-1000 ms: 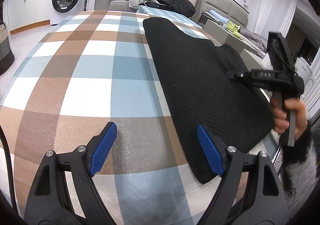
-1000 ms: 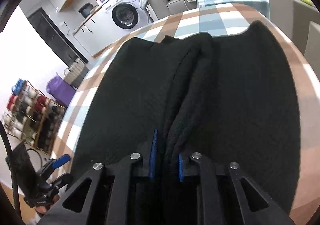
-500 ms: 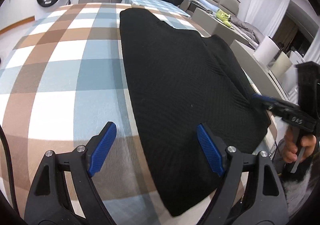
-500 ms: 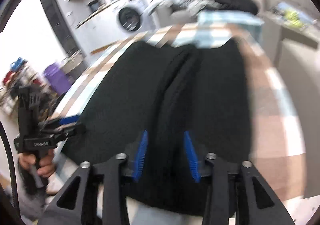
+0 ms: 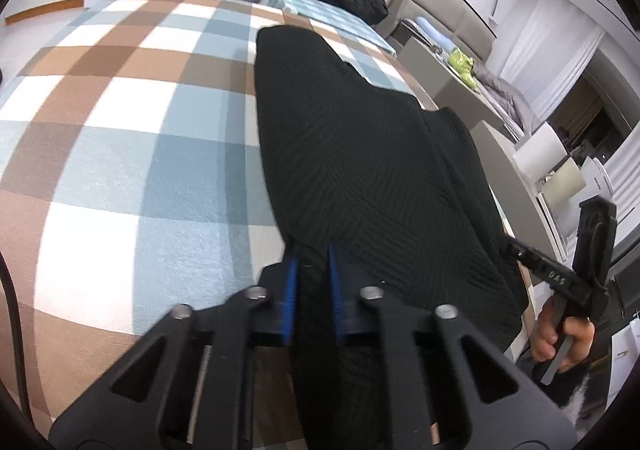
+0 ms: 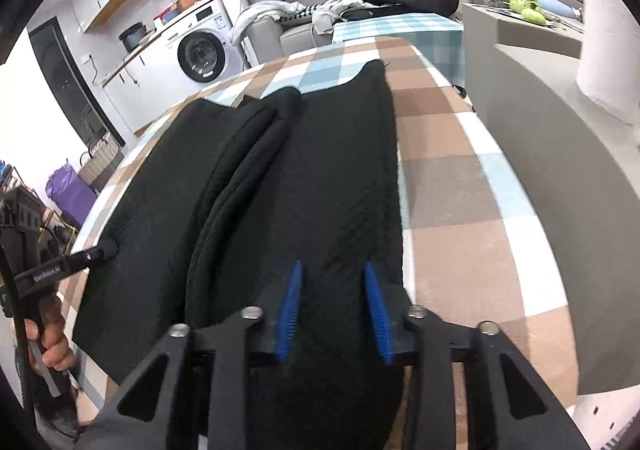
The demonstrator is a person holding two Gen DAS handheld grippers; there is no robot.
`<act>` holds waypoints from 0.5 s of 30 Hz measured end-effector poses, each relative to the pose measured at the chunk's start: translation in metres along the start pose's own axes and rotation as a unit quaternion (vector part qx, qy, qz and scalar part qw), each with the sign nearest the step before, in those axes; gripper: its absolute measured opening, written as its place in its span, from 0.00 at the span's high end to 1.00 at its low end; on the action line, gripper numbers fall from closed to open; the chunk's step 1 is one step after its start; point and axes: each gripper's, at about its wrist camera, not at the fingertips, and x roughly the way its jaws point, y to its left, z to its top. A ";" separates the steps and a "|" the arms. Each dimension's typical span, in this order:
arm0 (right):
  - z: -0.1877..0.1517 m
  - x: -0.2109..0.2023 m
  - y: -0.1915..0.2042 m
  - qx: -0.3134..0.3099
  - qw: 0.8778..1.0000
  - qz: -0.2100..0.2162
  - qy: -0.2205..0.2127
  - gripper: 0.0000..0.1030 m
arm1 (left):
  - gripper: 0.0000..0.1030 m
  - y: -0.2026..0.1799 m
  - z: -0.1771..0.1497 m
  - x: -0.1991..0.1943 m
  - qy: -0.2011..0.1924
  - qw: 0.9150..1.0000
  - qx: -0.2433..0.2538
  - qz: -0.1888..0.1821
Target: Fold small clothes
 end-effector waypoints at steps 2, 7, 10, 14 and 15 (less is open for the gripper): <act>0.001 0.003 0.005 -0.006 1.000 -0.001 0.003 0.76 | 0.92 0.001 -0.002 -0.004 -0.006 1.000 0.007 0.003; 0.000 0.010 0.018 -0.016 1.000 0.012 0.010 0.78 | 0.93 0.009 -0.011 -0.020 -0.018 0.999 0.023 0.017; -0.003 0.016 0.038 -0.033 0.999 0.025 0.015 0.78 | 0.93 0.022 -0.013 -0.036 -0.026 0.999 0.019 0.025; -0.003 0.023 0.065 -0.056 0.997 0.047 0.021 0.78 | 0.93 0.047 -0.015 -0.057 -0.047 0.997 0.003 0.057; -0.002 0.024 0.072 -0.063 0.997 0.048 0.020 0.78 | 0.93 0.052 -0.015 -0.060 -0.049 0.997 -0.001 0.061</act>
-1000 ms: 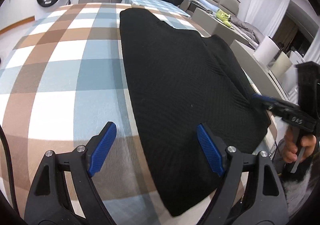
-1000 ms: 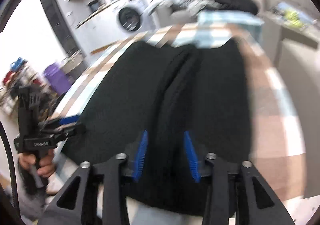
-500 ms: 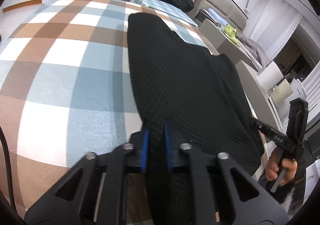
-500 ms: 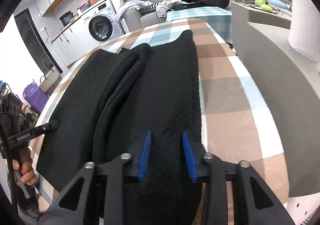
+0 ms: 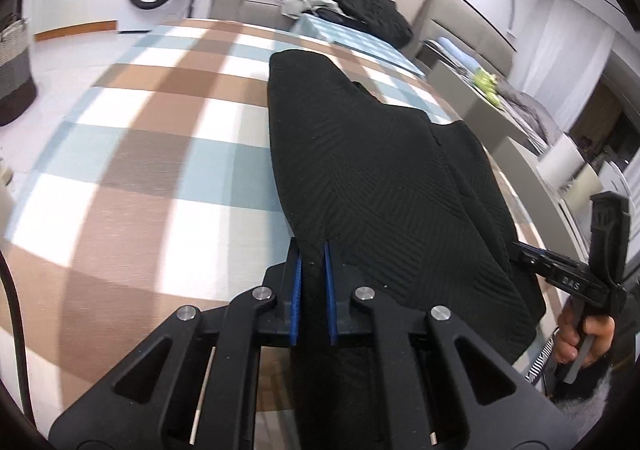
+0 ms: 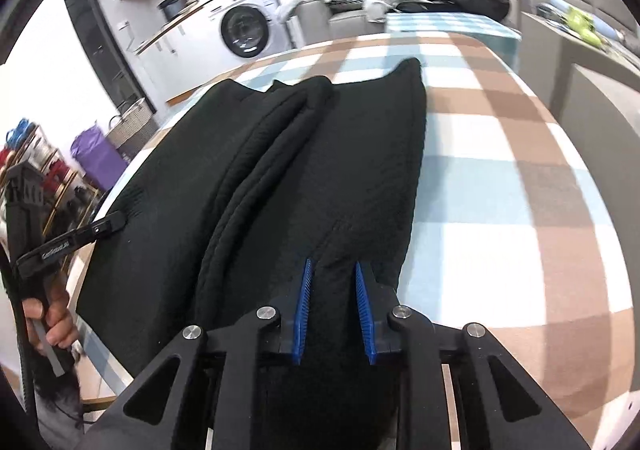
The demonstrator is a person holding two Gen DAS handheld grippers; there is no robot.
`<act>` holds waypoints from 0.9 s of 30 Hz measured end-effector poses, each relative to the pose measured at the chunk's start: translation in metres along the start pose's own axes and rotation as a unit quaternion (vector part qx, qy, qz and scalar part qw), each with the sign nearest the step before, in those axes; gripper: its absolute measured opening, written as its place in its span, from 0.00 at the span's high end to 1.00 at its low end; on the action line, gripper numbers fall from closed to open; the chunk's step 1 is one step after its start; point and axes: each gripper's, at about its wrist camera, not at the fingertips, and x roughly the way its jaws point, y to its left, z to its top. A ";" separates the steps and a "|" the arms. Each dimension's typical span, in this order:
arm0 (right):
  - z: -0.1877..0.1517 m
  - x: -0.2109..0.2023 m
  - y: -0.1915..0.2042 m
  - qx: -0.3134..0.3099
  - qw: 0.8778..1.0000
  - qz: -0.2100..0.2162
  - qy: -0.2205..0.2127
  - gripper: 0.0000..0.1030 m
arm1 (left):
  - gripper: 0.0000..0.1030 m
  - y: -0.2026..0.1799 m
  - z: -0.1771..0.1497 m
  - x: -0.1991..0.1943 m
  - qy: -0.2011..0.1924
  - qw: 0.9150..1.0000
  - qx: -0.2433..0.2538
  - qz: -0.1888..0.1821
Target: Fold small clothes
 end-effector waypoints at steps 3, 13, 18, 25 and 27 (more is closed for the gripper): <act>0.004 0.007 0.007 -0.007 1.000 -0.005 0.008 0.78 | 0.92 0.014 -0.001 -0.005 0.000 1.000 -0.007 0.009; -0.005 -0.035 -0.003 -0.017 0.999 0.018 -0.044 0.77 | 0.86 -0.001 -0.009 -0.028 -0.017 0.998 0.034 0.044; -0.006 -0.026 0.002 -0.021 0.997 0.061 -0.036 0.77 | 0.47 -0.025 -0.019 -0.047 -0.050 0.996 0.063 0.050; -0.013 -0.004 0.009 -0.050 0.998 0.045 0.019 0.69 | 0.37 -0.055 -0.042 -0.043 -0.033 0.993 0.114 0.023; -0.011 -0.010 0.008 -0.034 0.998 0.056 0.007 0.69 | 0.37 -0.062 -0.049 -0.039 -0.025 0.991 0.127 0.014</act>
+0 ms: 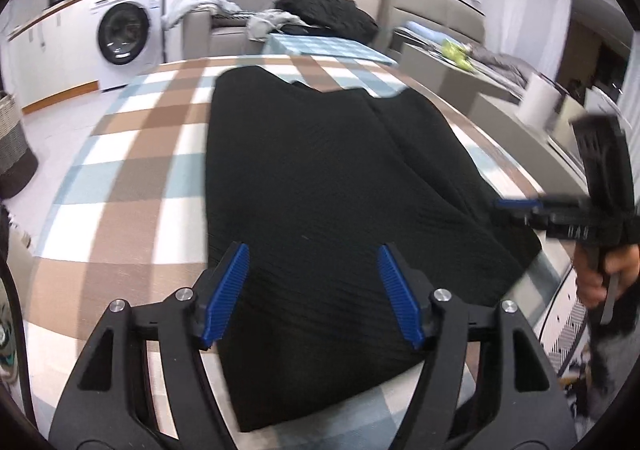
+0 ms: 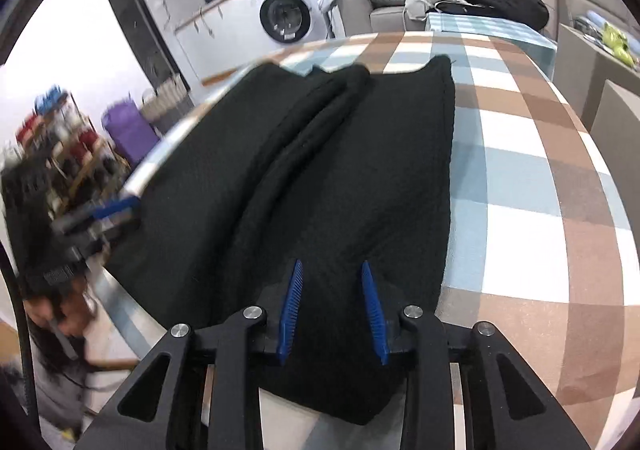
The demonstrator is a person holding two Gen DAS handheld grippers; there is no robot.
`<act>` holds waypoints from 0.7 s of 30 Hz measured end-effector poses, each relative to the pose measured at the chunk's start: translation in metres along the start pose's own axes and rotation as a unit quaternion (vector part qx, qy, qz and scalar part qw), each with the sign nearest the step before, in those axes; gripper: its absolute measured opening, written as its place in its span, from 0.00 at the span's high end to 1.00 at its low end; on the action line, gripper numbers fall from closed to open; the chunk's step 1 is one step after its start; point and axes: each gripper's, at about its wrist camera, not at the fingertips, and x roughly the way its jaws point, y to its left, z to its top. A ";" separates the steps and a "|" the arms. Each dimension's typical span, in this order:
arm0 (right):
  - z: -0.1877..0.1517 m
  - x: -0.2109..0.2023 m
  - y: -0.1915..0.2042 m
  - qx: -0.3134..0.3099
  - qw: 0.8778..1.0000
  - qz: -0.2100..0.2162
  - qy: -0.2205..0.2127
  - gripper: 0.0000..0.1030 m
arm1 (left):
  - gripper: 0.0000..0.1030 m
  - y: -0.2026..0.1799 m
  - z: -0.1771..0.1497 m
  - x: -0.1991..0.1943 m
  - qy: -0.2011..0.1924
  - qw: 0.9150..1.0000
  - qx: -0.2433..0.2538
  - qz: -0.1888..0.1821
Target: Fold small clothes
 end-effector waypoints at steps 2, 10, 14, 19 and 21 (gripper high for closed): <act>0.006 -0.010 0.001 0.012 0.999 0.008 -0.029 0.69 | 0.37 -0.006 -0.005 0.004 0.006 1.000 0.008 -0.009; 0.037 0.035 0.016 0.039 0.994 0.100 0.002 0.60 | 0.32 -0.014 -0.014 0.014 0.024 0.999 0.028 -0.015; 0.052 0.073 0.015 0.076 0.990 0.115 0.015 0.60 | 0.32 0.003 -0.008 0.007 0.014 0.999 -0.015 -0.031; 0.071 0.097 0.014 0.100 0.986 0.134 0.017 0.86 | 0.33 0.026 -0.004 -0.001 -0.011 0.998 -0.060 -0.026; 0.073 0.094 0.019 0.088 0.988 0.127 0.007 0.90 | 0.33 0.034 -0.003 -0.005 -0.020 0.996 -0.079 -0.027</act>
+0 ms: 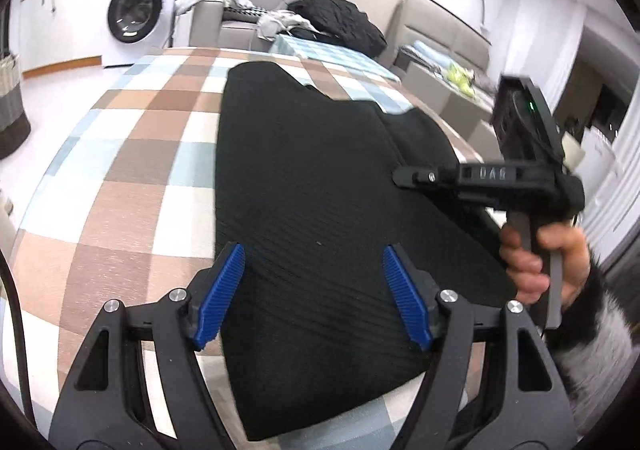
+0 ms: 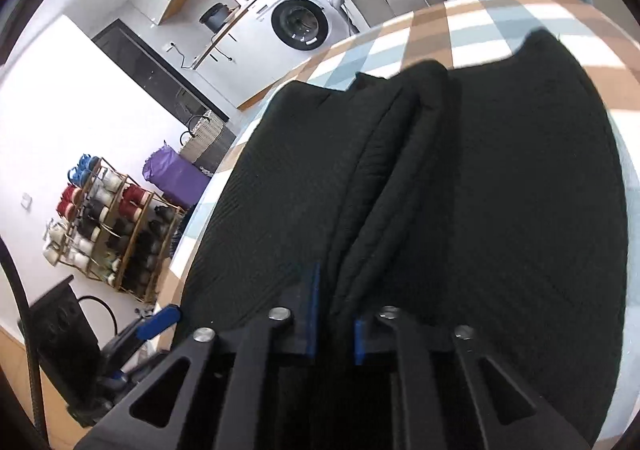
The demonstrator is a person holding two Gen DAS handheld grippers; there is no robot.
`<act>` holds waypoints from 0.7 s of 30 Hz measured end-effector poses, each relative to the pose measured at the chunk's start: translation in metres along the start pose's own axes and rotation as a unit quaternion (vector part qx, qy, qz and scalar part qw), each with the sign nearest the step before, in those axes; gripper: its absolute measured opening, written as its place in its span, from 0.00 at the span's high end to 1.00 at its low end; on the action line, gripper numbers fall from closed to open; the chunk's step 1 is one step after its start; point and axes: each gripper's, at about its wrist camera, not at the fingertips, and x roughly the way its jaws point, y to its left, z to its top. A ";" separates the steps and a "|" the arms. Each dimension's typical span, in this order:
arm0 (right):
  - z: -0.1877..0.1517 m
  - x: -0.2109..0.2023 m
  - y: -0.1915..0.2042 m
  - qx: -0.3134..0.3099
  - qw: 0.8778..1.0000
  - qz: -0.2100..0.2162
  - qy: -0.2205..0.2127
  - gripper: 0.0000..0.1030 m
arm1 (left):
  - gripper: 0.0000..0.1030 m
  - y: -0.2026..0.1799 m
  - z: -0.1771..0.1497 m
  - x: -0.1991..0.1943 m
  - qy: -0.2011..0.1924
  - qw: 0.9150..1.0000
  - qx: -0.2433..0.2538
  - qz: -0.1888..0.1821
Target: Fold small clothes
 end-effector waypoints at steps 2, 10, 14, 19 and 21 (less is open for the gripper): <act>-0.002 -0.020 0.012 -0.029 0.999 0.017 -0.037 0.91 | 0.33 0.005 0.002 -0.004 -0.008 1.000 -0.015 0.002; 0.003 -0.047 -0.007 -0.034 0.997 -0.054 -0.034 0.90 | 0.33 0.006 0.001 0.002 0.010 1.000 -0.015 0.010; -0.009 -0.037 -0.037 0.017 0.999 -0.028 0.017 0.83 | 0.33 0.002 -0.004 0.012 0.032 0.999 -0.006 0.025; -0.005 -0.048 -0.042 0.030 0.999 -0.031 0.003 0.65 | 0.33 -0.003 -0.007 0.018 0.044 0.999 0.005 0.024; 0.008 -0.043 -0.048 0.051 0.998 -0.022 0.003 0.64 | 0.33 -0.004 -0.006 0.021 0.045 0.999 0.007 0.022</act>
